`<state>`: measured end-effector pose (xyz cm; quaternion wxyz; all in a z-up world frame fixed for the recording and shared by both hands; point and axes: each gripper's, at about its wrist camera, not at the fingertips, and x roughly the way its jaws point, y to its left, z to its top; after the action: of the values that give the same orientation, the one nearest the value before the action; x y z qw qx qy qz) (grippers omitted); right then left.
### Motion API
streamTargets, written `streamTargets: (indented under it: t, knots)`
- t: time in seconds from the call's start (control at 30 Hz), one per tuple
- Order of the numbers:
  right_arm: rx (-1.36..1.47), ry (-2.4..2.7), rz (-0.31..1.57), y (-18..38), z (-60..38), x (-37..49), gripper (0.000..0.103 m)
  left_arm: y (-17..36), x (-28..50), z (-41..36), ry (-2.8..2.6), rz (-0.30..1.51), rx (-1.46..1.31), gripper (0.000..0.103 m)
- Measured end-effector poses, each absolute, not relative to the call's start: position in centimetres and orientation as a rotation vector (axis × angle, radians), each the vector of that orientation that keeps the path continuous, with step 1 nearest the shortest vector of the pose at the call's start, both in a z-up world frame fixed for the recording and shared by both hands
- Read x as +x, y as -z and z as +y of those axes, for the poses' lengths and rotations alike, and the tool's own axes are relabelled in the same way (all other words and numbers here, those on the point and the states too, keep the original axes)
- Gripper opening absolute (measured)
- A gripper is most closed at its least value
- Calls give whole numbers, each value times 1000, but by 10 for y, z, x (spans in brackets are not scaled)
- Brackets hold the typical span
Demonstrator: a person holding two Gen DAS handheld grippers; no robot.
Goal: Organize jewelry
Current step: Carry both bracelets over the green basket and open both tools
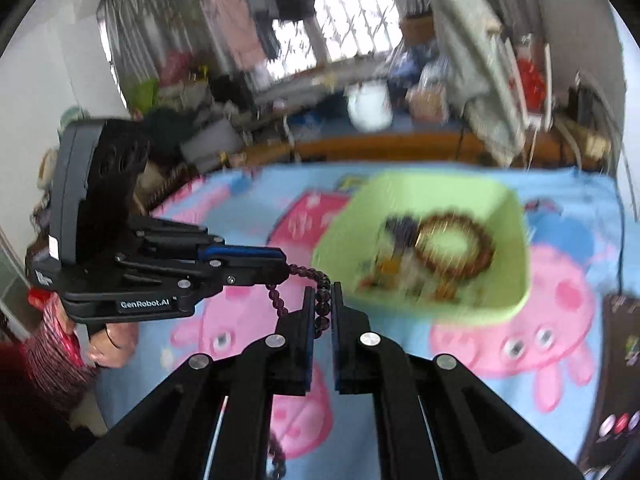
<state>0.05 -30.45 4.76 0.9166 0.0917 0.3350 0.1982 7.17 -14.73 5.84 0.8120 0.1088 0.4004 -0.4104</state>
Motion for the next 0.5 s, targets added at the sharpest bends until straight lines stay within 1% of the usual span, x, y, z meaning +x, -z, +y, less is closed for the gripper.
streamTargets:
  t: [0.07,0.17,0.37,0.43,0.47,0.5]
  knots:
    - [198,-376,651,-59,-315,11,0,-71,84,-156,864,827,231,7]
    - [220,-346,648,-60,-323,30,0,-78,108,-172,841,816,234,7]
    - [257,-334,722,-27,-328,54,0,-47,145,-197,796,886,260,7]
    - [290,-328,733,-17,-330,62,0,-34,155,-202,763,918,261,10]
    - [303,-315,732,-14,-332,65,0,-31,159,-202,756,930,254,15]
    - [315,-304,722,-15,-335,65,0,-30,162,-201,751,937,240,17]
